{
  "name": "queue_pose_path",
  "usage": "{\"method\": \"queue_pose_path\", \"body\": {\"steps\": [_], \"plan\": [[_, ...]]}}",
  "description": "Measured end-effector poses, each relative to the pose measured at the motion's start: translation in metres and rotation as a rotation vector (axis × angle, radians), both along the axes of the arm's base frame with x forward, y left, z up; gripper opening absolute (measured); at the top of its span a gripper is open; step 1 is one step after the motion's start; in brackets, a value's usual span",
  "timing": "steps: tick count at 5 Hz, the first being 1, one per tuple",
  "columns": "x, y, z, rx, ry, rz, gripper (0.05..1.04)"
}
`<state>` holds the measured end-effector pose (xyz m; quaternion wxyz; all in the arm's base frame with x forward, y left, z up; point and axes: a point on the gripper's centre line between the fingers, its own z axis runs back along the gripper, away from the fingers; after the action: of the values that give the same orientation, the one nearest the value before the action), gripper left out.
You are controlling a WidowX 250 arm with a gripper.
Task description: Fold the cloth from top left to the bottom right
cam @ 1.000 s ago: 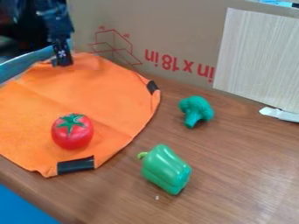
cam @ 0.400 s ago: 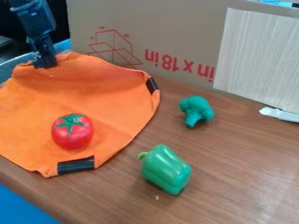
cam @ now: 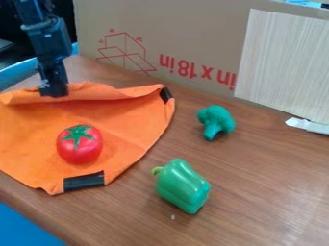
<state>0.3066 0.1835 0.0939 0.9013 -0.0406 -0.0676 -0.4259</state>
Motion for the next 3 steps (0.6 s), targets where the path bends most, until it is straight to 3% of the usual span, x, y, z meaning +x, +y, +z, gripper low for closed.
{"method": "queue_pose_path", "body": {"steps": [2,3], "plan": [[-0.035,-0.027,0.007,0.041,-0.025,0.069,0.077],[-0.047,-0.038,0.015,0.018,-0.024,0.051,0.077]]}}
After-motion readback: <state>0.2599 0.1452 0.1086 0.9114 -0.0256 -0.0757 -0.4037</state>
